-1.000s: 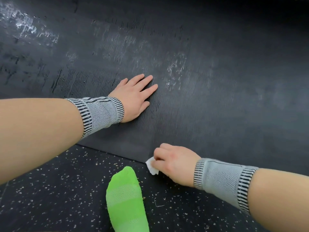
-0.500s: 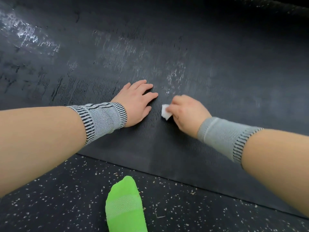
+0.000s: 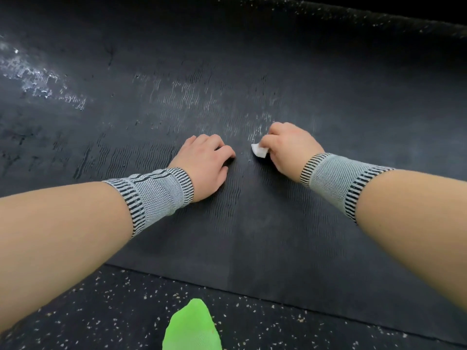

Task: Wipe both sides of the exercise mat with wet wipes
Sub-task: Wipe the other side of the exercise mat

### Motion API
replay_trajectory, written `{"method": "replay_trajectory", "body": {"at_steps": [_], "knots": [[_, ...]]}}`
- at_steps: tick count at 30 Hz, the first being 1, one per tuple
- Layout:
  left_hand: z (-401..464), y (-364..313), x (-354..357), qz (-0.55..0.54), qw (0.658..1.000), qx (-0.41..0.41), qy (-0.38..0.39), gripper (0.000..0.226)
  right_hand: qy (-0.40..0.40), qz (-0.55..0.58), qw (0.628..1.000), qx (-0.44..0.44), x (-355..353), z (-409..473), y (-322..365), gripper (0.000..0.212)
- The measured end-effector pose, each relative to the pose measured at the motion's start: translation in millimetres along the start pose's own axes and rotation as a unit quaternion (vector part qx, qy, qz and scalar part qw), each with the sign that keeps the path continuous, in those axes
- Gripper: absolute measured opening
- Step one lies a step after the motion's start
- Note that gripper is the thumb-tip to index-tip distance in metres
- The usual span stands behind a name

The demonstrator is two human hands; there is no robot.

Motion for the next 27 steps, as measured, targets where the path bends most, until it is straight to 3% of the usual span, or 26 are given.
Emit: {"method": "replay_trajectory", "body": {"at_steps": [3,7,13,16,20,23,27], "knots": [[15.1,0.8,-5.6,-0.006,1.0,-0.01,-0.004,0.037,-0.005,0.007,1.0,0.028,-2.3,2.0,-3.6,0.026],[36.0,11.6,-6.7,-0.026,0.999,-0.029,-0.012,0.051,-0.067,0.058,0.992,-0.09,3.3,-43.8,31.8,0.014],[68.1,33.2,-6.5,-0.048,0.993,-0.103,0.013,0.059,-0.034,0.085,0.984,-0.156,11.0,-48.2,34.8,0.017],[71.0,28.4,0.1,-0.026,0.993,-0.116,0.029,0.06,-0.045,0.062,0.991,-0.107,0.9,-7.0,12.5,0.017],[71.1,32.1,0.1,-0.016,0.992,-0.119,0.027,0.06,-0.06,0.023,0.997,0.042,-18.9,50.2,-38.3,0.029],[71.6,31.8,-1.1,-0.017,0.992,-0.121,0.015,0.06,-0.056,0.031,0.996,0.064,-19.4,50.5,-41.0,0.03],[70.2,32.1,0.9,-0.024,0.992,-0.127,-0.002,0.059,-0.086,0.074,0.991,-0.073,-4.7,-7.8,4.7,0.021]]}}
Point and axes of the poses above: each hand's wrist, its own z-axis towards the middle knuckle, its own x-axis out of the palm, y = z × x, the point moved 9 cm from there along z, towards the middle knuckle
